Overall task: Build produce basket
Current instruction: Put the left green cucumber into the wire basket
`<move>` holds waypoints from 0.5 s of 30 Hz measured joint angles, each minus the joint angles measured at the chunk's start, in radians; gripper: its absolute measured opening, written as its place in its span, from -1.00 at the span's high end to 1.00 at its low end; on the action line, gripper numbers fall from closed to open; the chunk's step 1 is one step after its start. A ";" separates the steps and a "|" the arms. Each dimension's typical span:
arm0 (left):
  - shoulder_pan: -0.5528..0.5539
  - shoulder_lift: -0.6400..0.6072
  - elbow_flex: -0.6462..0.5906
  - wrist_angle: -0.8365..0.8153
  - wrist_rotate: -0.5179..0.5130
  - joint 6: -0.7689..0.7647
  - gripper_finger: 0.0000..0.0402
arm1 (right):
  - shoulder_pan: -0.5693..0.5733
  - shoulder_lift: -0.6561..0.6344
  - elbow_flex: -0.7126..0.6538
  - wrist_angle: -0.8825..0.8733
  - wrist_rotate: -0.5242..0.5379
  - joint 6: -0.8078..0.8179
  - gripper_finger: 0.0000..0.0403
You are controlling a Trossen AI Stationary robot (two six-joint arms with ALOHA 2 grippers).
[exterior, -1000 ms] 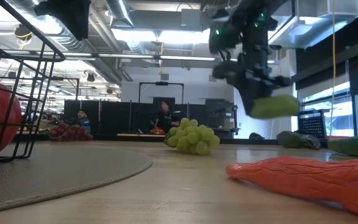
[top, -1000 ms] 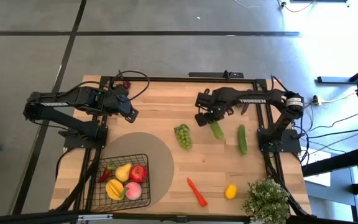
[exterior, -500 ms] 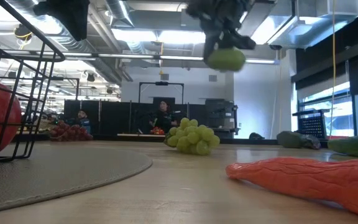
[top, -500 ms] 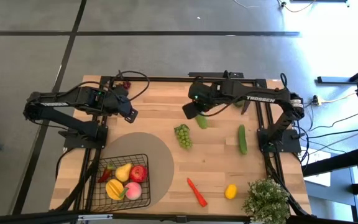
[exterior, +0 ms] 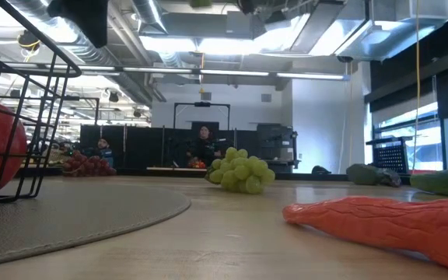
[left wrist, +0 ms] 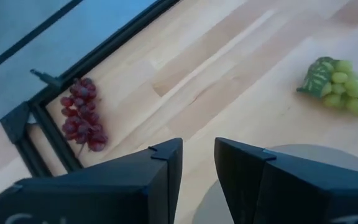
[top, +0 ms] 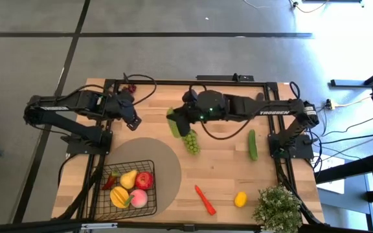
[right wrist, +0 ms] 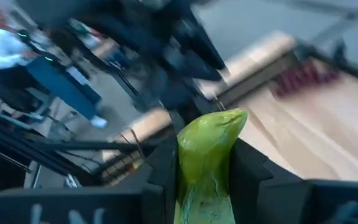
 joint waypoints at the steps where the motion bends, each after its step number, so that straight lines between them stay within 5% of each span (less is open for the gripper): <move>1: -0.008 -0.006 0.000 0.003 0.002 0.002 0.58 | 0.008 0.007 0.001 0.042 0.001 -0.022 0.56; 15: -0.128 -0.148 0.000 0.016 0.000 0.003 0.58 | 0.045 0.279 0.000 0.642 -0.204 -0.150 0.56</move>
